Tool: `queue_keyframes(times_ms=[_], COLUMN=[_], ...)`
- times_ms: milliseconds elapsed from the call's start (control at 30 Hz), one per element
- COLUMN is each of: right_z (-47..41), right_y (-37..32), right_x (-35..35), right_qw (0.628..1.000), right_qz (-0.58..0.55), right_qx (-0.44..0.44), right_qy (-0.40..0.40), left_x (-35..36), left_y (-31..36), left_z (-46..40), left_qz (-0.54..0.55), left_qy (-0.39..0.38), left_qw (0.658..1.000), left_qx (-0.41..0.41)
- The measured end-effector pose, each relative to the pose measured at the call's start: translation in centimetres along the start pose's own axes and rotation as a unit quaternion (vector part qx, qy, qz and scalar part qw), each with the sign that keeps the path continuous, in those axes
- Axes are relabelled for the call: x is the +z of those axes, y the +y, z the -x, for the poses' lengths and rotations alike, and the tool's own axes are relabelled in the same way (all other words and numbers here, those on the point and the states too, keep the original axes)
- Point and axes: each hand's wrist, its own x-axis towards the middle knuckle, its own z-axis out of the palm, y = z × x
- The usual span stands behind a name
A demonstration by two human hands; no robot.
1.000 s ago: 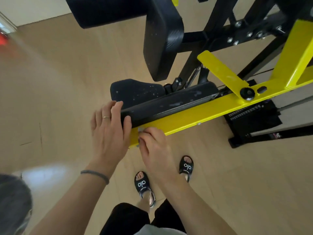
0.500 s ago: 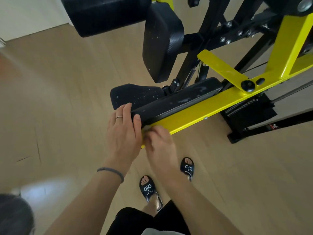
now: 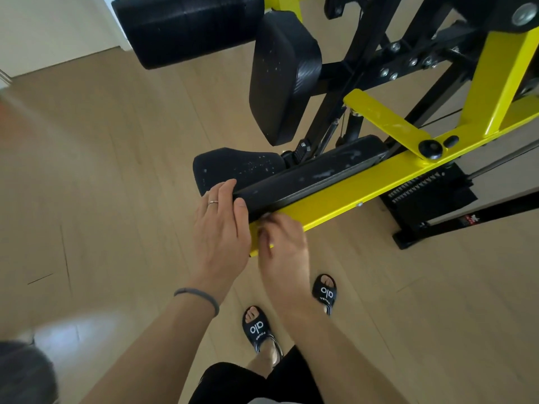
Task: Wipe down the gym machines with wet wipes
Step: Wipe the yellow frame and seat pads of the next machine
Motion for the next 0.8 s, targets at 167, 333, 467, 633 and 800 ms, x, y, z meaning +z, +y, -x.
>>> queue_keyframes(times_ms=[167, 333, 467, 633, 800], right_z=[-1.1, -5.2, -2.1, -1.3, -8.4], right_y=[2.6, 9.0, 4.1, 3.9, 12.5], right_x=[-1.8, -6.7, -2.9, -3.3, -9.9], right_qw=[0.997, 0.992, 0.999, 0.982, 0.992], right_qz=[0.011, 0.087, 0.045, 0.023, 0.095], right_qx=[-0.068, 0.042, -0.016, -0.166, 0.038], right_qy=[-0.041, 0.084, 0.023, -0.085, 0.069], left_x=[0.0, 0.1, 0.3, 0.2, 0.6], left_y=[0.1, -0.6, -0.1, -0.2, -0.6], left_z=[0.0, -0.2, -0.1, -0.2, -0.4], left_qz=[-0.010, -0.066, -0.066, -0.091, -0.165], left_qy=[-0.005, -0.044, -0.018, -0.019, -0.044], left_qw=[1.000, 0.997, 0.998, 0.996, 0.985], left_qx=[-0.003, 0.011, 0.002, 0.008, 0.021])
